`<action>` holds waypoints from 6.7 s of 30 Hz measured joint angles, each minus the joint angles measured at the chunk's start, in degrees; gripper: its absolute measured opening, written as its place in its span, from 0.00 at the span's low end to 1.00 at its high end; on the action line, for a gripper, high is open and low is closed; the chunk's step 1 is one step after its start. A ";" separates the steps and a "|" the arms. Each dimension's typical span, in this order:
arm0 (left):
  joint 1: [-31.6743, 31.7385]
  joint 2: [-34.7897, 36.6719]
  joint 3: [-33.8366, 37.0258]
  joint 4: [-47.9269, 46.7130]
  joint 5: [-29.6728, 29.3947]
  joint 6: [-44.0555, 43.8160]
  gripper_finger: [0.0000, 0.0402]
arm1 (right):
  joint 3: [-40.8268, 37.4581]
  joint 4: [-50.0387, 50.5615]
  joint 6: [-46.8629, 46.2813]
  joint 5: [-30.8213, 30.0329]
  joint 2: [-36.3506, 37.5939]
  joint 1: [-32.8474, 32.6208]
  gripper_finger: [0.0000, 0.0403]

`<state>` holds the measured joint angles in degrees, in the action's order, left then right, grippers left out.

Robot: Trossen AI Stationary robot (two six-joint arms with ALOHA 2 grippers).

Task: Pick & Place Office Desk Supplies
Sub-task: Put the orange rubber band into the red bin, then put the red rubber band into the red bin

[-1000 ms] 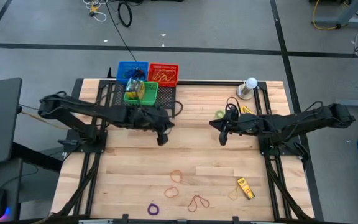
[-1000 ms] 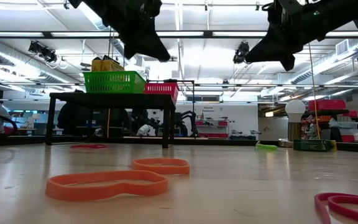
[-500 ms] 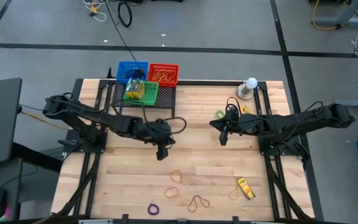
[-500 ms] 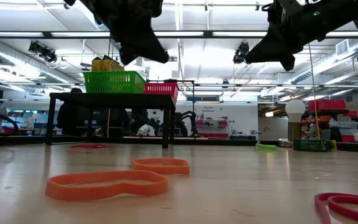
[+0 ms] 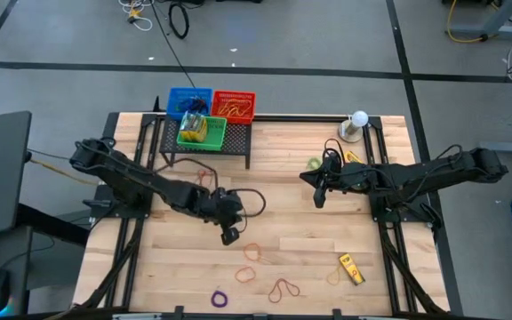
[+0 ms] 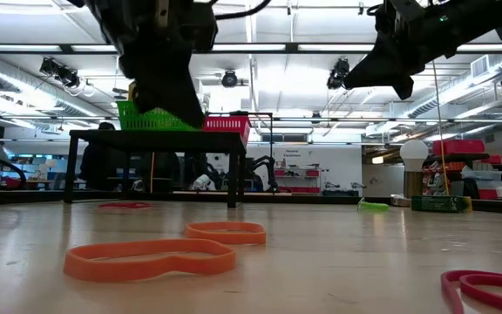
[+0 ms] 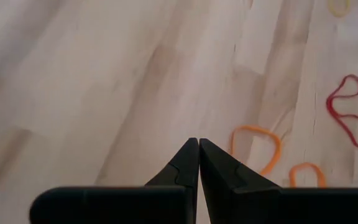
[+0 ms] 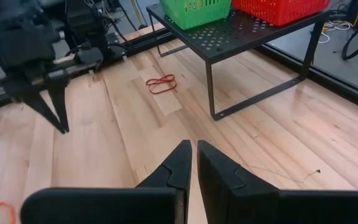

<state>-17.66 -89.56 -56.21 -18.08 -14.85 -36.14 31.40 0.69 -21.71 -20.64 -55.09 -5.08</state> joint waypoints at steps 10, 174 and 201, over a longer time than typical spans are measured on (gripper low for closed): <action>-2.28 -5.55 0.00 0.04 1.16 -11.40 0.08 | 0.02 -0.01 0.08 0.00 0.00 0.00 0.09; 13.16 15.08 18.19 52.75 1.54 24.60 0.02 | 0.02 -4.69 1.34 -4.10 0.00 0.19 0.09; 10.77 14.90 23.21 55.58 2.36 26.12 0.02 | 25.12 15.74 -25.93 3.77 -37.25 -28.35 0.15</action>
<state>-6.90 -74.65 -32.99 37.50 -12.49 -10.02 56.52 16.43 -47.64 -16.87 -92.34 -33.43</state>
